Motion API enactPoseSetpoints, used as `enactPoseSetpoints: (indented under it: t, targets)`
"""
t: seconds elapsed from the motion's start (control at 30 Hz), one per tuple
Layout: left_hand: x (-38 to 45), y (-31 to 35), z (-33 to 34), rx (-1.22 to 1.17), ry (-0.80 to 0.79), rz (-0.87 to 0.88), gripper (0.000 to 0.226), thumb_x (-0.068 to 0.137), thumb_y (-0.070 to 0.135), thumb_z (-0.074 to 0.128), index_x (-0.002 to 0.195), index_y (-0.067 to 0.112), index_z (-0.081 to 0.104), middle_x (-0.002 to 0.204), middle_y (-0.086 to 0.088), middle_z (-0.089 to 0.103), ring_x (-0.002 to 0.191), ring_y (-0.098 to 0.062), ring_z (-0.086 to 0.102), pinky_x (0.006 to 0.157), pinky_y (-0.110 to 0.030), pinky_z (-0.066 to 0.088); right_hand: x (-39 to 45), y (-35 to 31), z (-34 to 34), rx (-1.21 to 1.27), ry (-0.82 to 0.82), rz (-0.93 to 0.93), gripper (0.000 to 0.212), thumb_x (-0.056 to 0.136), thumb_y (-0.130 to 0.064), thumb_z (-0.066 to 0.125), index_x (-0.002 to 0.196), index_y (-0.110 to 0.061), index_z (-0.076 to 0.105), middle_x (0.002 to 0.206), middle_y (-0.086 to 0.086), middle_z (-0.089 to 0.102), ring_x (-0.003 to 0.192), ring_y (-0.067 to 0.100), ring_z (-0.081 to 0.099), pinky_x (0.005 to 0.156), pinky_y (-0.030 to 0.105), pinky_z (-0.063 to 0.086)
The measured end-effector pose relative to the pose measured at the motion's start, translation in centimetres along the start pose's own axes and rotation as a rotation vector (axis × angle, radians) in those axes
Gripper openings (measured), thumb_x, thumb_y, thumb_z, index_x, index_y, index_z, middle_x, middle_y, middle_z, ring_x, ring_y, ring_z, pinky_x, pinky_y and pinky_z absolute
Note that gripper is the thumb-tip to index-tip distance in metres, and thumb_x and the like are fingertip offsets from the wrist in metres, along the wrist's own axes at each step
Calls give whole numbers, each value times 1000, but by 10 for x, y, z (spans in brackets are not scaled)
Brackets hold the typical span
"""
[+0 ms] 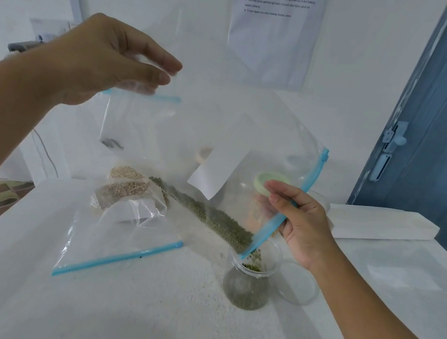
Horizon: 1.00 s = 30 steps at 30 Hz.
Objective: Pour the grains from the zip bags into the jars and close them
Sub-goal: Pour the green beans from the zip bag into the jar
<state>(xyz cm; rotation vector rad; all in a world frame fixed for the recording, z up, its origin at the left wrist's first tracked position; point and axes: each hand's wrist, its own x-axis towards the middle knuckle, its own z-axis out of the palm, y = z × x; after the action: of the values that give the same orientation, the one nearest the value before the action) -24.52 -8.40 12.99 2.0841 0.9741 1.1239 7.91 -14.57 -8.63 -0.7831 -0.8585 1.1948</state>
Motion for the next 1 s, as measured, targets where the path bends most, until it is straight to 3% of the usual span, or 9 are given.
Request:
enactPoseSetpoints:
  t: [0.57,0.8,0.9,1.0]
  targets:
    - [2,4,-12,46,23,8,24,80,18,81,101,29,82,108,6,80,102,-15,76,91,-25,59,5,-5,10,31,-30,-1,26,78,-4,76,103,-8,82,126,15,73,118,38,70,104,43,55]
    - [1,5,-8,24,8,4,30,80,16,79,110,20,78,106,4,80,100,-13,76,87,-20,59,4,-1,6,12,-25,-8,40,65,-14,85,105,-8,81,128,15,72,116,37,71,103,41,56]
    - [0,3,-7,21,-43,-9,31,84,9,77,115,15,77,109,5,80,101,-11,75,87,-23,60,4,2,2,7,1,-12,39,72,-9,82,110,-4,78,129,16,72,117,39,70,104,44,55]
    - [-3,3,-10,24,-170,-29,38,92,-3,68,127,12,71,125,5,75,112,-15,73,91,-30,60,5,4,-3,4,20,-2,37,79,-3,75,116,-1,74,131,19,70,118,40,69,106,45,53]
